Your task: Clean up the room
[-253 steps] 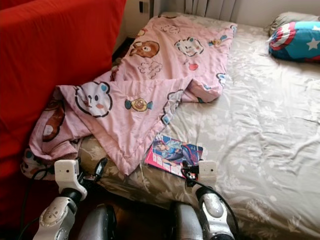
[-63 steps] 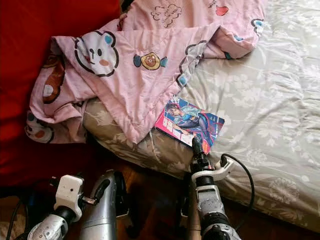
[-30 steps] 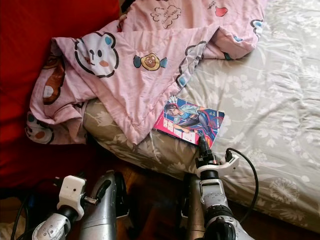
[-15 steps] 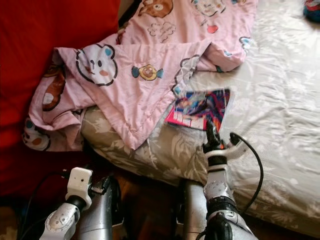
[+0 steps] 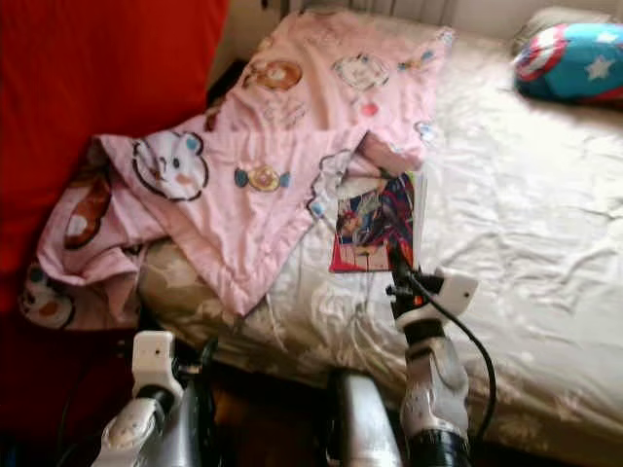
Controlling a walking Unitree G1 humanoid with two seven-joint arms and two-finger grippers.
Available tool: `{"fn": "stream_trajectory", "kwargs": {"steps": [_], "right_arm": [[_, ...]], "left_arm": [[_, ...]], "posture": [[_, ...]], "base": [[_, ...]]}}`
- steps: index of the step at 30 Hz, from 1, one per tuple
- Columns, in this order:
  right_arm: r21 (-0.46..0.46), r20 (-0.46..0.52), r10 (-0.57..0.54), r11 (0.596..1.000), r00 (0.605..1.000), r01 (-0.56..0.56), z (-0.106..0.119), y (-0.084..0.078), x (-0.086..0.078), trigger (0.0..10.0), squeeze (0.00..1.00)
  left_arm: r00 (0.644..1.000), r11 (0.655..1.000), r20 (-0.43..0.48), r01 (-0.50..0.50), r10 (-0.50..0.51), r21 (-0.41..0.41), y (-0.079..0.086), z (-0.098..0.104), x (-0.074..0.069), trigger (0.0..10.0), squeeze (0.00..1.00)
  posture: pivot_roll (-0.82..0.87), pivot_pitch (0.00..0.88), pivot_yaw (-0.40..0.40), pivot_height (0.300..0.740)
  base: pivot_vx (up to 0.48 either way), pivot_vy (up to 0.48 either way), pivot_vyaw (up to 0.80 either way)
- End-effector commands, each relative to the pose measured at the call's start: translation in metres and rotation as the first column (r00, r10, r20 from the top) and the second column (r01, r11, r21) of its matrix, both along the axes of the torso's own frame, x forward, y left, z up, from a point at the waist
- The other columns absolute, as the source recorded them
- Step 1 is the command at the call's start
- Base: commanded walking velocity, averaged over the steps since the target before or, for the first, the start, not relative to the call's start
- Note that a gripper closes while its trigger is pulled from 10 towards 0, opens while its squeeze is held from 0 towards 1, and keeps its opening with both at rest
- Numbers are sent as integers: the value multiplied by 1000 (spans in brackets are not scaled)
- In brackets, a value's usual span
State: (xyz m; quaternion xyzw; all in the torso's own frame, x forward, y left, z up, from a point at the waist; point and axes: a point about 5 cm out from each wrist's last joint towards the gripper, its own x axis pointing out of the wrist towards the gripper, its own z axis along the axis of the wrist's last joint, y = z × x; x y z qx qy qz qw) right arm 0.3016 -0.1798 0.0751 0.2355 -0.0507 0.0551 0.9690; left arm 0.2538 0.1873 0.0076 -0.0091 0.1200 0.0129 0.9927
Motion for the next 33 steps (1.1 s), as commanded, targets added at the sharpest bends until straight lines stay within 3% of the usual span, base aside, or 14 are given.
{"fn": "stream_trajectory", "kwargs": {"steps": [1,12,16,23,28,30,33], "right_arm": [[-25,45,-7,1000,999,8,12,-2,1,10000,0],[-57,-5,-16,998,1000,16,6,1,-2,10000,0],[-88,-34,-1,996,999,-2,1,6,-1,10000,0],[-141,-54,23,990,998,-30,-2,2,-5,10000,0],[-169,-88,19,985,996,-34,-11,-2,-14,10000,0],[-209,-139,-43,978,989,13,-21,-10,-20,10000,0],[-199,-160,-101,978,982,68,-26,-15,-21,10000,0]], "left_arm": [[1000,999,-10,-22,22,-23,-1,-4,-3,10000,0],[985,997,-157,-76,73,-17,10,-34,-20,10000,0],[937,979,-310,-192,163,-67,23,-55,-36,10000,0],[895,988,-431,-148,111,-53,14,-70,-49,10000,0],[888,985,-444,-161,119,-58,13,-73,-53,10000,0],[882,984,-457,-167,119,-65,12,-75,-54,10000,0],[872,986,-477,-159,112,-58,12,-78,-58,10000,0]], "posture": [[-43,59,-104,603],[-14,0,-112,673],[-37,0,-105,698],[-48,0,-111,740],[-53,0,-115,740],[-46,0,-120,740],[-46,0,-121,740]], "base": [[0,0,0],[0,0,0],[0,0,0],[0,0,0],[0,0,0],[0,0,0],[0,0,0]]}}
